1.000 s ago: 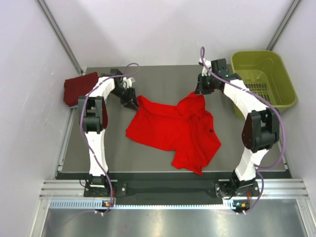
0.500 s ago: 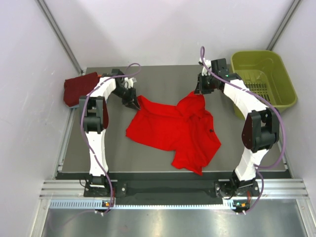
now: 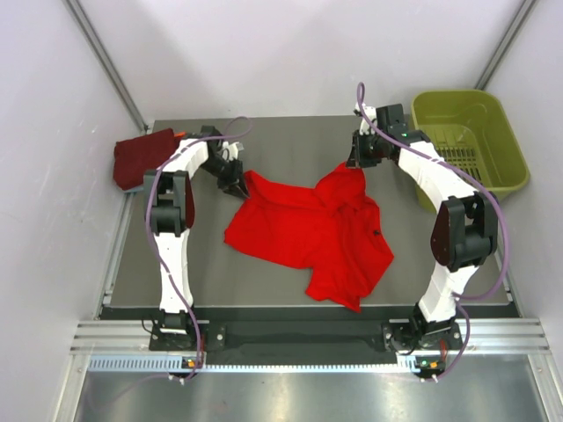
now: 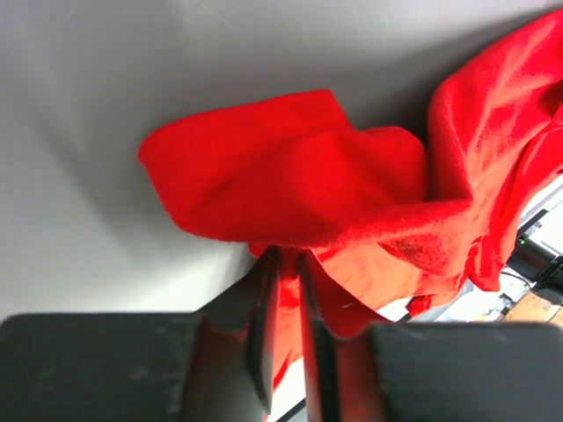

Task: Fold and stack the t-shirts
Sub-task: Flatten the tshirt out

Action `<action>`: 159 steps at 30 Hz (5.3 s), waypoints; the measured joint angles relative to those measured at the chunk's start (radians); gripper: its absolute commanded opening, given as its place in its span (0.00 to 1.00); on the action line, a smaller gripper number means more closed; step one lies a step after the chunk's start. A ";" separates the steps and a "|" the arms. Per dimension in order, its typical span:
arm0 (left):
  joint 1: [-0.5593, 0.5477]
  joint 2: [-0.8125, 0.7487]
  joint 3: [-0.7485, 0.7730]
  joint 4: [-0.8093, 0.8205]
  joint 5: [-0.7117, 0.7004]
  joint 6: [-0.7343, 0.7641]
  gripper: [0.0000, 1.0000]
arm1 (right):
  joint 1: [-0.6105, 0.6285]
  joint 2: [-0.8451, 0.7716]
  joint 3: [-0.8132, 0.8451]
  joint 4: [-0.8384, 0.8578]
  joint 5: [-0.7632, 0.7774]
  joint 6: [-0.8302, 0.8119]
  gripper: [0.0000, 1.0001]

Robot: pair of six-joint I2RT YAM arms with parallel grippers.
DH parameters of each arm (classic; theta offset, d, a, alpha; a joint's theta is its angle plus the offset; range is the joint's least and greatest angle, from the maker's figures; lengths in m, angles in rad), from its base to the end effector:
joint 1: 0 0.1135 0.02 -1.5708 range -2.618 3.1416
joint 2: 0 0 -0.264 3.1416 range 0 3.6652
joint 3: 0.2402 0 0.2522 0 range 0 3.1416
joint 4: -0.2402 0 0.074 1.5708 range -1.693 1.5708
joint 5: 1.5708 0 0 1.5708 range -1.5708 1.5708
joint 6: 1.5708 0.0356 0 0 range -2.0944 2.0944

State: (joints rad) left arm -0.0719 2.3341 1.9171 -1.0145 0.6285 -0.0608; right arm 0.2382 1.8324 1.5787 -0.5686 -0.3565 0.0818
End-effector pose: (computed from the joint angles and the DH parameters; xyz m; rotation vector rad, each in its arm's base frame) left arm 0.4623 -0.0543 0.1581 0.0818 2.8966 -0.9529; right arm 0.3989 0.1096 0.2864 -0.3564 2.3766 0.5764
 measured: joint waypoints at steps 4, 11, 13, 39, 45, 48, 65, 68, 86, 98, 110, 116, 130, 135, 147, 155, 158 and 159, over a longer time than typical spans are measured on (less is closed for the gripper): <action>0.000 0.001 0.002 0.001 0.001 0.003 0.06 | 0.000 0.000 0.000 0.000 0.005 0.000 0.00; -0.002 -0.003 0.054 -0.009 -0.036 0.017 0.11 | 0.000 0.000 0.002 0.000 0.020 -0.003 0.00; -0.002 -0.019 0.079 -0.011 -0.048 0.022 0.07 | -0.001 0.000 0.007 -0.001 0.026 -0.008 0.00; -0.087 -0.848 -0.343 -0.003 0.046 0.074 0.00 | -0.097 -0.573 -0.160 -0.064 -0.026 -0.055 0.00; -0.143 -0.601 -0.183 0.025 -0.078 0.037 0.21 | -0.163 -0.396 -0.159 -0.005 -0.036 -0.032 0.00; -0.136 -0.371 -0.061 0.078 -0.139 0.026 0.32 | -0.184 -0.257 -0.133 0.014 -0.029 -0.028 0.00; -0.174 -0.443 -0.212 0.055 -0.407 0.019 0.52 | -0.182 -0.146 -0.097 0.034 -0.010 -0.027 0.00; -0.160 -0.542 -0.269 0.051 -0.408 0.015 0.52 | -0.181 -0.171 -0.137 0.034 -0.010 -0.027 0.00; -0.111 -0.172 -0.212 -0.006 -0.296 0.006 0.00 | -0.180 -0.179 -0.119 0.030 -0.007 -0.027 0.00; -0.258 -0.420 -0.403 -0.101 -0.101 0.080 0.00 | -0.180 -0.196 -0.126 0.032 -0.005 -0.029 0.00; -0.404 -0.390 -0.232 -0.133 -0.111 0.119 0.46 | -0.171 -0.146 -0.074 0.045 -0.012 -0.016 0.00; -0.215 -0.434 -0.298 -0.089 -0.145 0.063 0.43 | -0.168 -0.143 -0.072 0.053 -0.013 -0.010 0.00; -0.139 -0.400 -0.405 -0.079 -0.033 0.014 0.44 | -0.154 -0.142 -0.072 0.056 -0.011 -0.011 0.00; -0.137 -0.358 -0.382 -0.075 -0.023 0.009 0.43 | -0.148 -0.142 -0.072 0.056 -0.007 -0.011 0.00; -0.131 -0.341 -0.365 -0.058 -0.020 -0.001 0.05 | -0.138 -0.132 -0.072 0.060 -0.004 -0.010 0.00; -0.125 -0.341 -0.354 -0.055 -0.026 0.003 0.41 | -0.127 -0.121 -0.072 0.061 -0.004 -0.011 0.00; -0.125 -0.341 -0.351 -0.055 -0.049 -0.005 0.50 | -0.127 -0.121 -0.072 0.064 -0.004 -0.011 0.00; -0.124 -0.341 -0.351 -0.055 -0.059 -0.005 0.50 | -0.127 -0.121 -0.072 0.064 -0.004 -0.011 0.00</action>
State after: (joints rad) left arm -0.1963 1.9930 1.5658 -1.0691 0.5697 -0.0658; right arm 0.1116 1.7111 1.5070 -0.5045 -0.3603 0.0711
